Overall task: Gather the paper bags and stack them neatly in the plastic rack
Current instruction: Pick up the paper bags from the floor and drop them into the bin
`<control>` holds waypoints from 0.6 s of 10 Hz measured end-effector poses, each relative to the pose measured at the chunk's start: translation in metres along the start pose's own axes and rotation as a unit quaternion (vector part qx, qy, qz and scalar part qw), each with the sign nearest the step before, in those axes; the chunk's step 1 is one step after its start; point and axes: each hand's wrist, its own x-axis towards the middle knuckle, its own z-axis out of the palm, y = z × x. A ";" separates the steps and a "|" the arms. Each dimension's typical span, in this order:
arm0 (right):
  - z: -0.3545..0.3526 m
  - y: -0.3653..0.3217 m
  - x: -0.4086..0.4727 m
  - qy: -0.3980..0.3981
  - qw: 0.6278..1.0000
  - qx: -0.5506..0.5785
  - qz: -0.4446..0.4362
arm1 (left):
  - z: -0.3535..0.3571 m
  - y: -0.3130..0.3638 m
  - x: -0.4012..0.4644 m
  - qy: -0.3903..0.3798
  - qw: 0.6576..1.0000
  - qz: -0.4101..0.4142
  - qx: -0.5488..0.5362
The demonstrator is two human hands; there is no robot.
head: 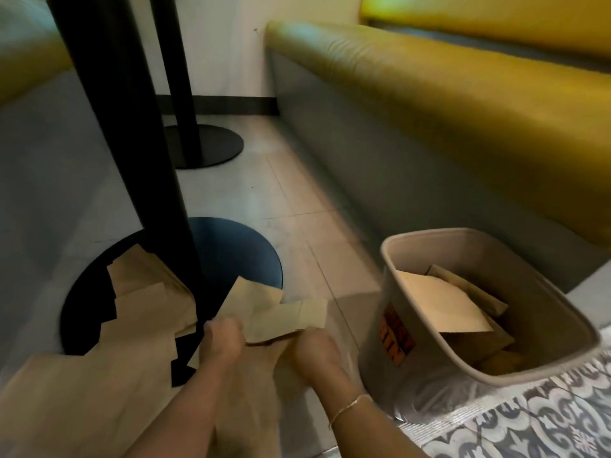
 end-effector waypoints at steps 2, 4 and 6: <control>-0.055 -0.033 -0.011 -0.022 0.997 -0.070 -0.006 | 0.002 0.014 -0.009 -0.016 0.989 0.143 0.024; -0.054 -0.022 -0.016 -0.025 0.999 0.020 0.015 | 0.006 0.022 -0.020 -0.002 0.979 0.183 0.089; -0.045 -0.017 0.007 -0.041 0.997 -0.070 0.011 | 0.002 0.032 -0.020 0.044 0.986 0.159 0.010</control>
